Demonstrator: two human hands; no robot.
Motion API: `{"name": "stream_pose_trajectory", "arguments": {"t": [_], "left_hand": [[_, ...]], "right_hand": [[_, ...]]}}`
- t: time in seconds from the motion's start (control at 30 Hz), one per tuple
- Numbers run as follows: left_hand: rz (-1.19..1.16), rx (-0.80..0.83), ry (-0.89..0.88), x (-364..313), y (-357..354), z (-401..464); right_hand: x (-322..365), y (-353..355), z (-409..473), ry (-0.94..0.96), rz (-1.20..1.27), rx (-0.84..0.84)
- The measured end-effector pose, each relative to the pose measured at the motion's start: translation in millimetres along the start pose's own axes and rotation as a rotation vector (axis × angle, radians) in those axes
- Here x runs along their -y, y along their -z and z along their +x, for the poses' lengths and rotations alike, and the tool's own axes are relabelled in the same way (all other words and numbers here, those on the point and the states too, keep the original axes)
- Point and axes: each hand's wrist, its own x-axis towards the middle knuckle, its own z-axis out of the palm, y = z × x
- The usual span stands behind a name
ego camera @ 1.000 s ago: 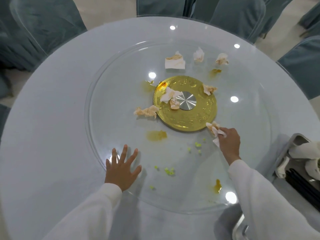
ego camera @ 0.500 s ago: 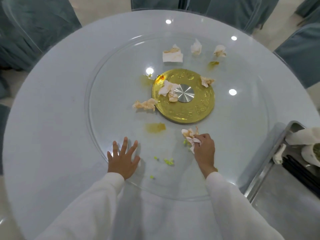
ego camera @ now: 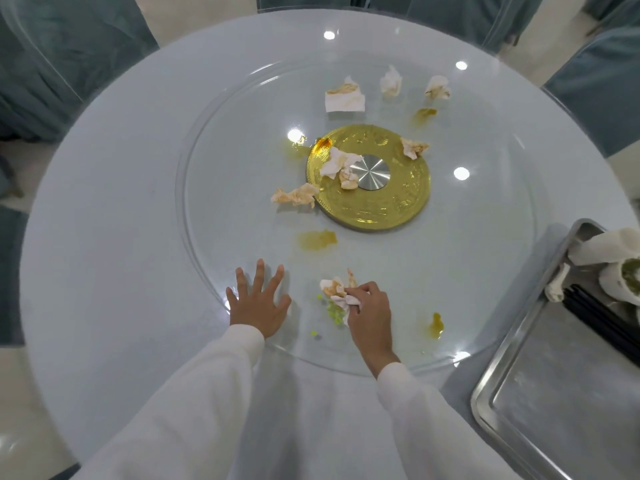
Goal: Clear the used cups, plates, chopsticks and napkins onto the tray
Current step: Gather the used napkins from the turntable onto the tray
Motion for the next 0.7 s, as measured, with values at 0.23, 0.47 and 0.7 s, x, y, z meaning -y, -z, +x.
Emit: {"name": "stream_pose_trajectory", "arguments": {"t": [0.23, 0.47, 0.7], "left_hand": [[-0.028, 0.017, 0.002, 2, 3, 3], [-0.082, 0.004, -0.002, 4, 1, 4], [-0.068, -0.036, -0.001, 6, -7, 9]], "right_hand": [[9, -3, -25, 0.038, 0.012, 0.025], [2, 15, -6, -0.022, 0.077, -0.046], [24, 9, 29, 0.096, 0.038, -0.028]]}}
